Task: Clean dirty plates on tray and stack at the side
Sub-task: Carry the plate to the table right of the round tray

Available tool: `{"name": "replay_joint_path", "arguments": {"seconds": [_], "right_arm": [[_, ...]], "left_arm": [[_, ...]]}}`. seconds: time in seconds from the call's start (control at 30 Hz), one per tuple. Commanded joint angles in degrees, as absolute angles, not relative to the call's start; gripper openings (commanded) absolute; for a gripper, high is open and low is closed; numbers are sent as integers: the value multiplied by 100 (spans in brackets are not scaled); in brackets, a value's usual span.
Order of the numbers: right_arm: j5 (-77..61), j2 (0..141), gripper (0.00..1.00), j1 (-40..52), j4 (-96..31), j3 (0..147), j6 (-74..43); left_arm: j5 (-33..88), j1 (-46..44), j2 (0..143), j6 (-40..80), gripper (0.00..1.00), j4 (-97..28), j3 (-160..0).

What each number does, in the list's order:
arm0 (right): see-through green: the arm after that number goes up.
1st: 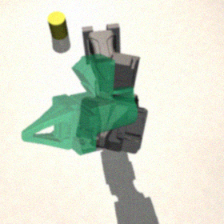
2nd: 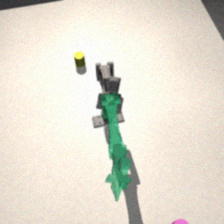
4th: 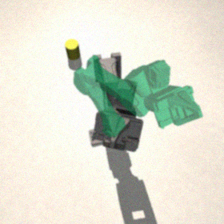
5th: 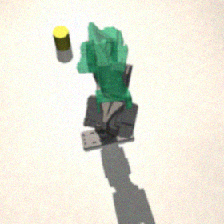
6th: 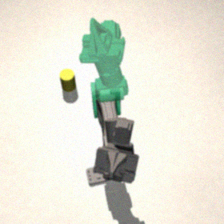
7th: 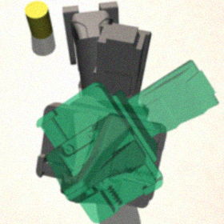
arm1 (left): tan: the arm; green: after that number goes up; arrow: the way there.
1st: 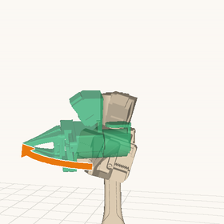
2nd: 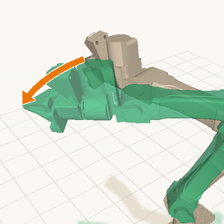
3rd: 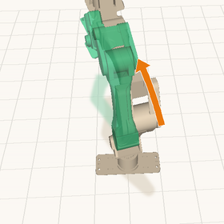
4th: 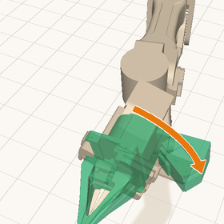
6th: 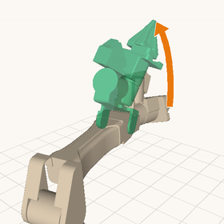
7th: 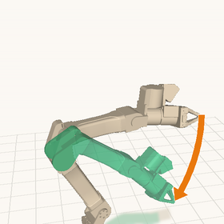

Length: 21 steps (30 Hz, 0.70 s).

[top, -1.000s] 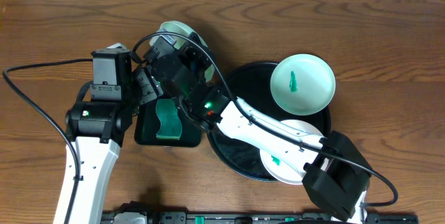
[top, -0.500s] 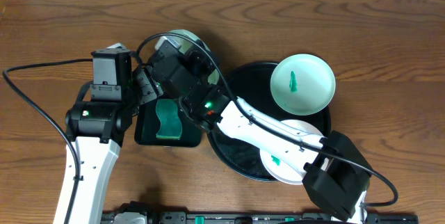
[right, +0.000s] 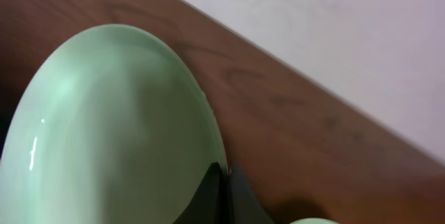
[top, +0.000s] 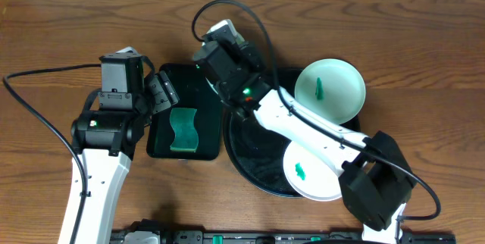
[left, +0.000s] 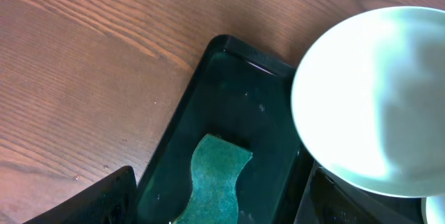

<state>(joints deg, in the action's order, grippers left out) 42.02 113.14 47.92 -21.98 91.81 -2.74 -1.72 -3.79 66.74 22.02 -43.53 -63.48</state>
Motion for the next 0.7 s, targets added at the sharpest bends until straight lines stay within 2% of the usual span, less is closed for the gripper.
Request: {"name": "replay_joint_path", "arguments": {"seconds": [0.0,0.37,0.47,0.53,0.67], "right_arm": [[3218,10921,1,4565,-2305,9301,-1310],[1022,9983,1,3428,-3197,9299,-2626],[403,9736,1,2853,-3516,9299,-2867],[-178,9561,1,2152,-3929,9299,-2958],[-602,9483,1,1229,-4543,9299,-2954]], "left_arm": [[-220,-351,6698,2145,80,-4368,-6436],[-220,-351,6698,2145,80,-4368,-6436],[-220,-351,6698,2145,80,-4368,-6436],[-220,-351,6698,2145,80,-4368,-6436],[-220,-351,6698,2145,80,-4368,-6436]]}}
